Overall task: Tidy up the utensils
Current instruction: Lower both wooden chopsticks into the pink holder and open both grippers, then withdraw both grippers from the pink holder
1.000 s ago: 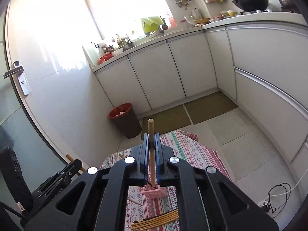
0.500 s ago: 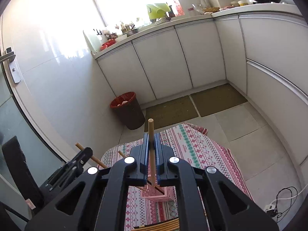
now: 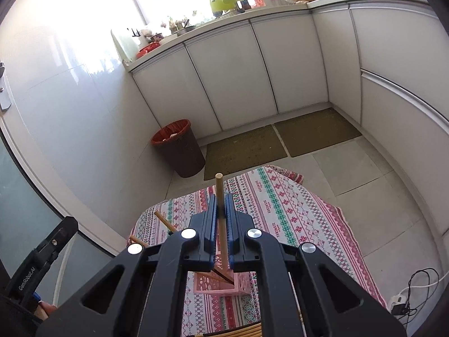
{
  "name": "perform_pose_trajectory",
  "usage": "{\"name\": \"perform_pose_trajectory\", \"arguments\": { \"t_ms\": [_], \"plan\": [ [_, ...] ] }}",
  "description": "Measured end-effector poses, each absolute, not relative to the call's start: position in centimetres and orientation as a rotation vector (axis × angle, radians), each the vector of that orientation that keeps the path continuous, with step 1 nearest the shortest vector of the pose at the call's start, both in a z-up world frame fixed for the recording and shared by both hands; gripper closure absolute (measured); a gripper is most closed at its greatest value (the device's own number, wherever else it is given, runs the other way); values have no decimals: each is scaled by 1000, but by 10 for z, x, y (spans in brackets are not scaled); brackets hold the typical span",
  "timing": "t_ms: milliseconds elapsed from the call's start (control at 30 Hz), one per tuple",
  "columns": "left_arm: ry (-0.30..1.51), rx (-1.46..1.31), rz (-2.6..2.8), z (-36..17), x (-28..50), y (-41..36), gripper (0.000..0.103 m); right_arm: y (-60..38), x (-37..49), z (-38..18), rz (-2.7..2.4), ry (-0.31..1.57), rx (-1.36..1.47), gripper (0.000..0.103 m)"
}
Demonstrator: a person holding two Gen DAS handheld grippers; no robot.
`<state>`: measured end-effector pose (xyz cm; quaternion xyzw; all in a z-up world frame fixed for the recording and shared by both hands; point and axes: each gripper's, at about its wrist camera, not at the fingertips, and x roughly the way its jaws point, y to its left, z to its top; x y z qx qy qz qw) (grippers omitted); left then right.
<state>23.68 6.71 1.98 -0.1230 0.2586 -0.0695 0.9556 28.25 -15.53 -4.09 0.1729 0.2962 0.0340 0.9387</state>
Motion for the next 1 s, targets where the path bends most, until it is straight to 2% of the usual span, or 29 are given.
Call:
{"name": "perform_pose_trajectory", "arguments": {
  "t_ms": [67,100,133,233,267,433,567,633,700,833,1000],
  "plan": [
    [550,-233,-143,15,239,65,77,-153,286,-47,51,622,341,90],
    [559,-221,-142,13,239,63,76,-154,287,-48,43,623,341,75],
    [567,-205,-139,11,238,61,76,-154,285,-48,37,618,342,66],
    [581,-173,-134,8,237,55,70,-160,277,-47,10,602,340,58],
    [586,-168,-133,8,235,53,65,-162,275,-46,3,603,338,56],
    [597,-134,-133,7,226,47,52,-174,256,-43,-45,589,344,36],
    [603,-103,-138,6,216,39,44,-177,241,-43,-72,602,306,32],
    [603,-94,-136,6,211,36,36,-176,232,-43,-94,604,280,25],
    [596,-92,-126,6,204,34,24,-176,223,-43,-106,602,268,22],
    [593,-86,-120,5,193,31,17,-180,202,-45,-131,594,251,13],
    [600,-63,-112,1,182,28,12,-186,180,-50,-166,593,238,8]
  ]
}}
